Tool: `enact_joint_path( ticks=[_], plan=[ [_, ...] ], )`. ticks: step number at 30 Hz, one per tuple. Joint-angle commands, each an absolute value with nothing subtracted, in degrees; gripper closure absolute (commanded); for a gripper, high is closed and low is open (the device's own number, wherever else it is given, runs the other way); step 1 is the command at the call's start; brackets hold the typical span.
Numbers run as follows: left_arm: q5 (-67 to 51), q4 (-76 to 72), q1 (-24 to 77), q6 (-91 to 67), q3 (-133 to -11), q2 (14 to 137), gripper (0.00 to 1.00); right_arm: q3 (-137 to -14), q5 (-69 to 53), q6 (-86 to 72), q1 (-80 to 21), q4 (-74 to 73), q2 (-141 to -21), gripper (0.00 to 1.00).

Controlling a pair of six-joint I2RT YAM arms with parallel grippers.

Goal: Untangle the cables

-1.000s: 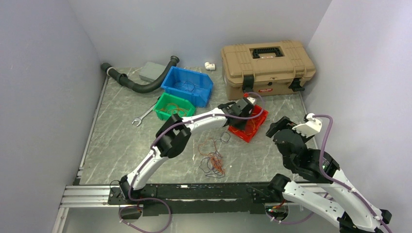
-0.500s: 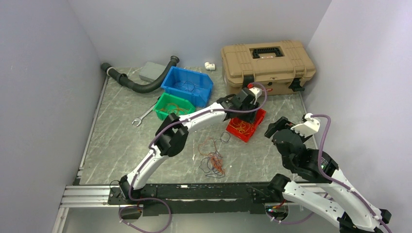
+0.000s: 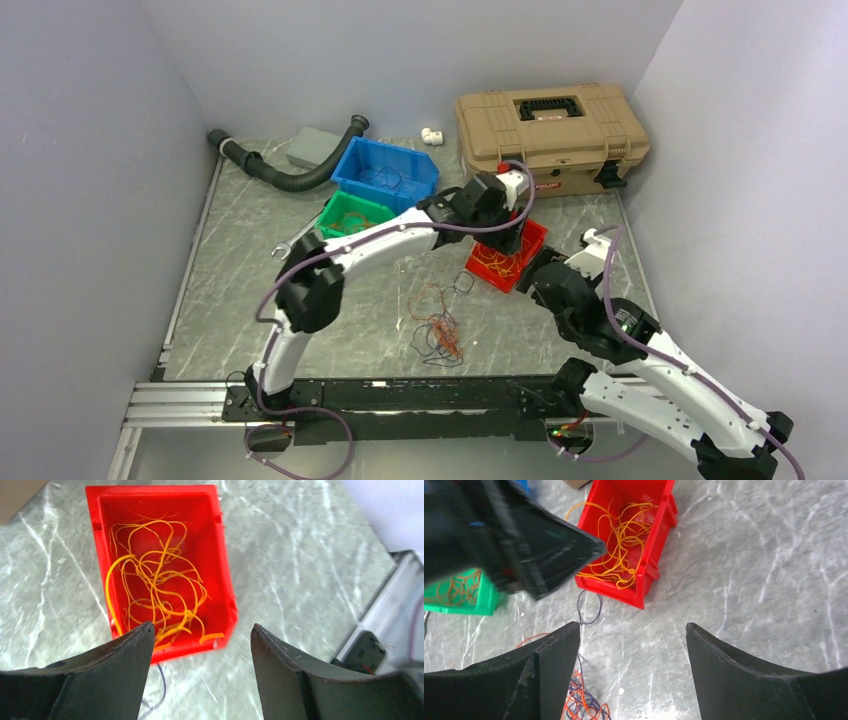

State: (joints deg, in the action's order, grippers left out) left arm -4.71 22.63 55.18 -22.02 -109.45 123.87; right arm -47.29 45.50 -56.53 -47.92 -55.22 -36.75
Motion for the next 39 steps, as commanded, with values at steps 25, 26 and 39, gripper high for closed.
enact_joint_path(
  ticks=[25, 26, 39],
  plan=[
    [-3.7, 16.6, 45.7, -27.0, -53.3, 79.9, 0.2, -40.2, 8.0, -37.6, -49.8, -14.1, -69.4, 0.27],
    [-4.1, 15.6, 45.7, -26.9, -52.5, 80.1, 0.22, -40.6, 10.8, -39.6, -49.8, -14.8, -69.5, 0.27],
    [-8.9, 3.2, 45.6, -24.9, -44.9, 80.5, 0.33, -37.4, 22.9, -70.8, -49.7, -20.6, -67.1, 0.3]
  ],
)
